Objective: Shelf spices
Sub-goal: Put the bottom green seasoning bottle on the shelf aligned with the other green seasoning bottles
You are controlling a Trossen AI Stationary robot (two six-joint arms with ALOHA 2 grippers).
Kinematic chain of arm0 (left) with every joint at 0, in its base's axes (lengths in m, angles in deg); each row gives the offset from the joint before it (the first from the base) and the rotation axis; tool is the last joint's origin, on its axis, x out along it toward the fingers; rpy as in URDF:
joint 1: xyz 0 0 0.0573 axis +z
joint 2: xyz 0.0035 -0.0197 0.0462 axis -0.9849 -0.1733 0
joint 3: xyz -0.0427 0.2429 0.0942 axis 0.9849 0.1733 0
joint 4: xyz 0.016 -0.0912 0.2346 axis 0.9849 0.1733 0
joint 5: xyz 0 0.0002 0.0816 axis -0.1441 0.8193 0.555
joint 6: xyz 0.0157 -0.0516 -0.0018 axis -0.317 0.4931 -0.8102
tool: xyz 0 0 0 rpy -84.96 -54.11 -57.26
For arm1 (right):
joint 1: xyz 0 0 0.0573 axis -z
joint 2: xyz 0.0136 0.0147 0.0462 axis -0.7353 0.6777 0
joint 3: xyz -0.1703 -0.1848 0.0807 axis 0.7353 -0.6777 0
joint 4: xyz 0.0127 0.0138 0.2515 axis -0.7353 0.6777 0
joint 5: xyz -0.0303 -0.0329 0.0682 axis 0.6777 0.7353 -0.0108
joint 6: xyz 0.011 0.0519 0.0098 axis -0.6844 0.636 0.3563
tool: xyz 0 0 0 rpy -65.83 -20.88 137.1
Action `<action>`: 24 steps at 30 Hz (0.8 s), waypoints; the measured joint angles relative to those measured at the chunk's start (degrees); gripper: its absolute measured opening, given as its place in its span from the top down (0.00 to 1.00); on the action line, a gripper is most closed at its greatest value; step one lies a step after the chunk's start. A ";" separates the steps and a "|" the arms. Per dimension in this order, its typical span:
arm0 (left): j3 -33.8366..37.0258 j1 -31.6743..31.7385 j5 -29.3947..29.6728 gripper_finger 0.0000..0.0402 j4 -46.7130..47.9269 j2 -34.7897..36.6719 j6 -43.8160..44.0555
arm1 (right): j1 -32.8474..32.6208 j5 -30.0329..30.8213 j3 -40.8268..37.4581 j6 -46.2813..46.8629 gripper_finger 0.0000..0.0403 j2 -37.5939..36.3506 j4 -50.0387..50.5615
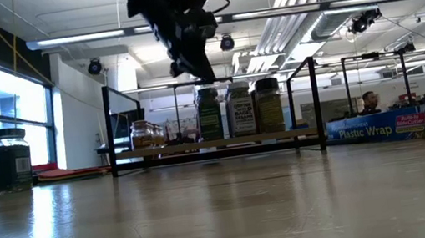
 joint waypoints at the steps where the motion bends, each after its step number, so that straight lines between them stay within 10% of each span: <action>1: 0.94 -0.24 0.40 1.00 -1.10 0.00 0.19 | 0.00 -0.01 0.00 0.08 0.51 0.01 0.01; 24: 7.54 0.88 12.90 1.00 -13.40 0.02 10.68 | 0.00 0.00 0.00 0.84 0.51 -0.02 -0.04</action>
